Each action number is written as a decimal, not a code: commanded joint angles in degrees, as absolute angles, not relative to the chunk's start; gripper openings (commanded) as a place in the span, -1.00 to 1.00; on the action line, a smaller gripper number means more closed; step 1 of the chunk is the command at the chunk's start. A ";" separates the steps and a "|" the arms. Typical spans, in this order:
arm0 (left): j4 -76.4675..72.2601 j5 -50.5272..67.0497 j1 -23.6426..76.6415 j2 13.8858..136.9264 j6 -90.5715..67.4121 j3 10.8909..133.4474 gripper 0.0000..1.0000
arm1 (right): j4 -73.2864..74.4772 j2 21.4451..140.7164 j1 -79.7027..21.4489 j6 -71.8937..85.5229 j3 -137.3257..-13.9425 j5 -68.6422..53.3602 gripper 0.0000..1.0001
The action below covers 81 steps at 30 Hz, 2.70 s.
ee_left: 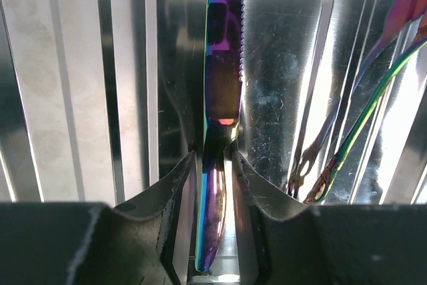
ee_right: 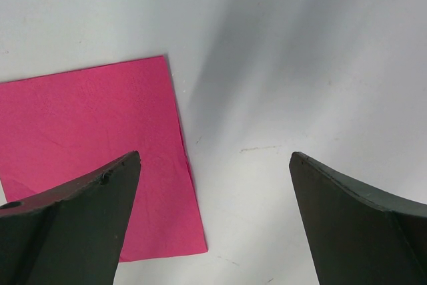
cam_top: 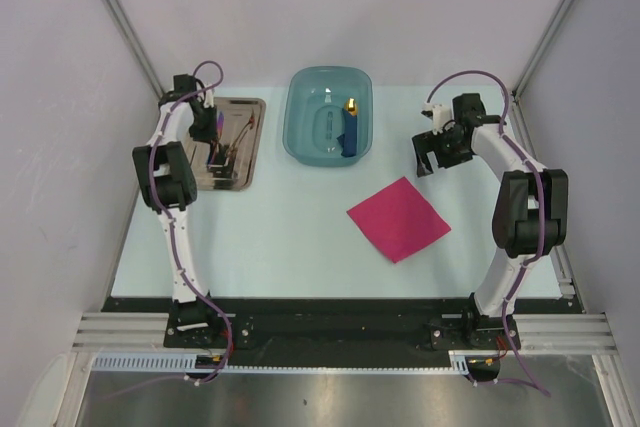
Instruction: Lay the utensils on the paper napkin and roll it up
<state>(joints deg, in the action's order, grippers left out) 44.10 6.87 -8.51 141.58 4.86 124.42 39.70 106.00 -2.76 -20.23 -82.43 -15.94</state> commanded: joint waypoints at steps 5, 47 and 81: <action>50.44 2.37 -7.73 146.86 6.59 129.63 -0.47 | 42.53 105.91 -1.67 -21.97 -86.57 -16.79 0.99; 42.89 4.48 -7.82 119.62 0.35 93.61 -1.00 | 42.36 100.99 -1.14 -20.30 -81.47 -20.13 0.99; 43.68 3.53 -5.11 105.31 -9.39 97.99 -1.00 | 43.33 95.38 3.95 -18.28 -79.98 -21.44 1.00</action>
<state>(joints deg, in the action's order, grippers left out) 43.03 4.67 -7.44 117.78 -3.81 94.04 43.00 101.27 1.54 -19.86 -80.95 -20.27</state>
